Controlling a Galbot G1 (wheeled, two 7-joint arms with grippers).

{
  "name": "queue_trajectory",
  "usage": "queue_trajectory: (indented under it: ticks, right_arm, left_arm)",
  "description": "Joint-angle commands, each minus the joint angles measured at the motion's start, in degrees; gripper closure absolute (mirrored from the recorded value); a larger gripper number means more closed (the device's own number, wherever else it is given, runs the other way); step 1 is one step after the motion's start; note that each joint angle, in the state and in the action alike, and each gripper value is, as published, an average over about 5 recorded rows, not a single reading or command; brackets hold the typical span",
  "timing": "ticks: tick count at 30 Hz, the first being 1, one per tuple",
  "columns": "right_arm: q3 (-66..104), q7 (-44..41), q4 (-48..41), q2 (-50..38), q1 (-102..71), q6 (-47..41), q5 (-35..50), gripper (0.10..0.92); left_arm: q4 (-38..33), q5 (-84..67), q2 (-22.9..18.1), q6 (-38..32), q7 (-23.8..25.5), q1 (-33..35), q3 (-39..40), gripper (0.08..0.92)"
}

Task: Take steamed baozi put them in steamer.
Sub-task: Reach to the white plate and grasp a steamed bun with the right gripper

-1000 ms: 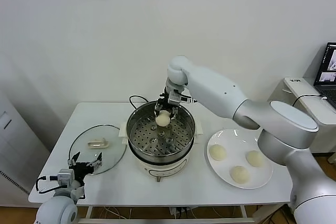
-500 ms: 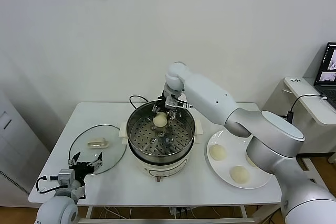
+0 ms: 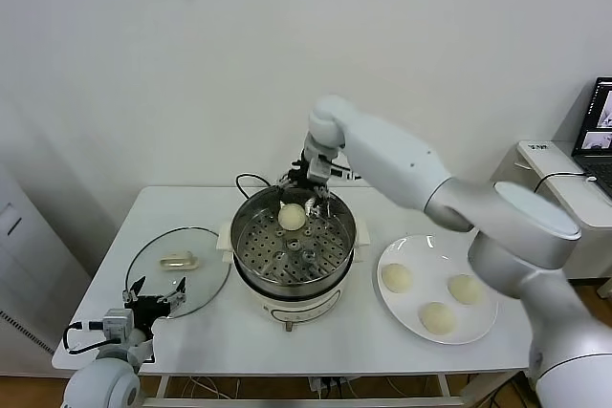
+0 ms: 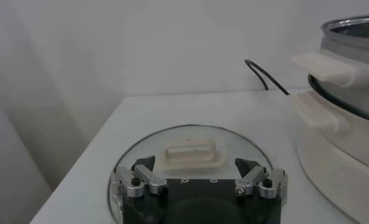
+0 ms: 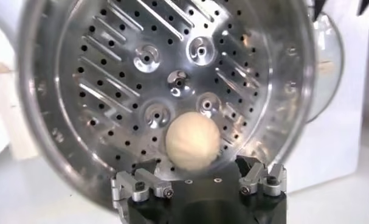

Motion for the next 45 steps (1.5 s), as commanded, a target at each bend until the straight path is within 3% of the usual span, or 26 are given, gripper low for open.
queue_trajectory:
  ticks: [1,8,13,21,45]
  right_arm:
    - [-19.5,-3.0,4.9,-15.3,14.9,-15.2,25.7,0.203]
    - [-32.4,-0.6,12.7,-27.5,20.1,-34.0,38.0,0.203]
    - [-36.1,1.6,17.6,-33.9,17.8,-40.7,42.5,0.203]
    - [-33.3,5.1,18.1,-35.4,9.7,-42.8,41.2,0.203]
    - [-24.7,8.7,9.1,-26.3,-7.3,-45.1,37.6,0.203]
  left_arm:
    - [-0.2,-0.1,0.0,0.1,-0.1,0.1,-0.1,0.177]
    - [-0.4,-0.7,0.2,0.3,-0.1,0.1,0.0,0.177]
    - [-0.6,-0.8,0.4,0.3,-0.1,-0.1,-0.1,0.177]
    - [-0.8,-0.9,0.1,0.4,-0.1,0.1,-0.1,0.177]
    - [1.0,-0.9,0.1,-0.1,0.0,-0.3,-0.3,0.177]
